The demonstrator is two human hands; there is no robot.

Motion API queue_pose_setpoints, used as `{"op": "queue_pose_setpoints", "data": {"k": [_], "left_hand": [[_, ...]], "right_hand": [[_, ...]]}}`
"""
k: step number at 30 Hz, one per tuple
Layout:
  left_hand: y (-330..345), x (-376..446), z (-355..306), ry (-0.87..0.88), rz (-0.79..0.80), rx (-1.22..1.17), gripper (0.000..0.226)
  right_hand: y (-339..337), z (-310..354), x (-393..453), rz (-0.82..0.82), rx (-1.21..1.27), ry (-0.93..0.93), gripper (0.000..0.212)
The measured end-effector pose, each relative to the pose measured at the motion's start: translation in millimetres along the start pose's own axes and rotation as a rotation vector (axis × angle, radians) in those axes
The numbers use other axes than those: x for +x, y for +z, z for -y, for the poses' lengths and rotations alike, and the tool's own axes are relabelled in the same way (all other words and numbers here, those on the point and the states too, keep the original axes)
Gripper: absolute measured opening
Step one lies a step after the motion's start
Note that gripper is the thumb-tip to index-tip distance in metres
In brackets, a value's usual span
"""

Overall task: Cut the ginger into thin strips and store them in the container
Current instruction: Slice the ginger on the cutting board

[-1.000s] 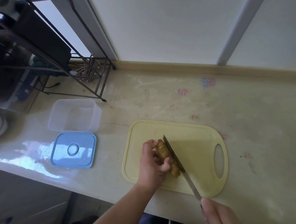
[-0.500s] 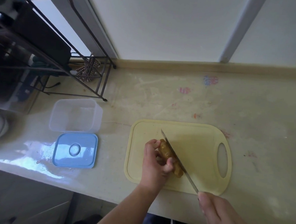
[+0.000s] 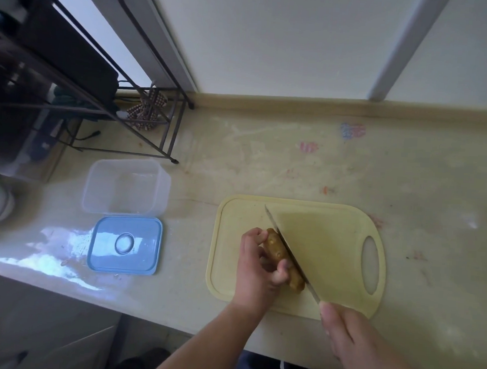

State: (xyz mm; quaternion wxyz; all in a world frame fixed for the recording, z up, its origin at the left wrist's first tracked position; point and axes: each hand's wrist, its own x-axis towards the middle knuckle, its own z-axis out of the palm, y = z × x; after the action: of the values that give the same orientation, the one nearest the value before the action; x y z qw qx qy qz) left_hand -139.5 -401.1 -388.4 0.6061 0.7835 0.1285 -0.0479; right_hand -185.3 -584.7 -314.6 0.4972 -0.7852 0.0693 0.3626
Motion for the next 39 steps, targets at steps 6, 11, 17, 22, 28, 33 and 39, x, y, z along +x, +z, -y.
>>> {"op": "queue_pose_setpoints", "data": {"k": [6, 11, 17, 22, 28, 33, 39], "left_hand": [[-2.4, 2.0, -4.2, -0.051, 0.042, 0.018, 0.057], [-16.7, 3.8, -21.0, -0.106, 0.012, 0.224, 0.054], [-24.5, 25.6, -54.8, -0.195, 0.036, 0.714, 0.048], [-30.8, 47.7, -62.0, -0.099, 0.180, 1.090, 0.061], [-39.6, 49.0, -39.8, 0.445, 0.300, 1.052, 0.048], [-38.5, 52.1, -36.1, 0.514, 0.376, 1.039, 0.039], [-54.5, 50.5, -33.9, 0.484, 0.367, 1.195, 0.043]], "right_hand": [[-4.9, 3.1, 8.1, -0.024, -0.015, -0.029, 0.049], [-24.2, 2.4, 3.9, -0.019, 0.033, 0.049, 0.049], [-33.5, 4.5, 3.3, 0.020, 0.198, 0.157, 0.051], [-40.1, 1.7, -1.3, -0.063, 0.332, 0.159, 0.056], [-47.0, -5.9, -11.0, -0.124, 0.406, 0.113, 0.065], [-41.9, -11.7, -12.4, -0.127, 0.432, 0.121, 0.068], [-37.4, -13.6, -11.2, -0.153, 0.426, 0.107, 0.065]]}}
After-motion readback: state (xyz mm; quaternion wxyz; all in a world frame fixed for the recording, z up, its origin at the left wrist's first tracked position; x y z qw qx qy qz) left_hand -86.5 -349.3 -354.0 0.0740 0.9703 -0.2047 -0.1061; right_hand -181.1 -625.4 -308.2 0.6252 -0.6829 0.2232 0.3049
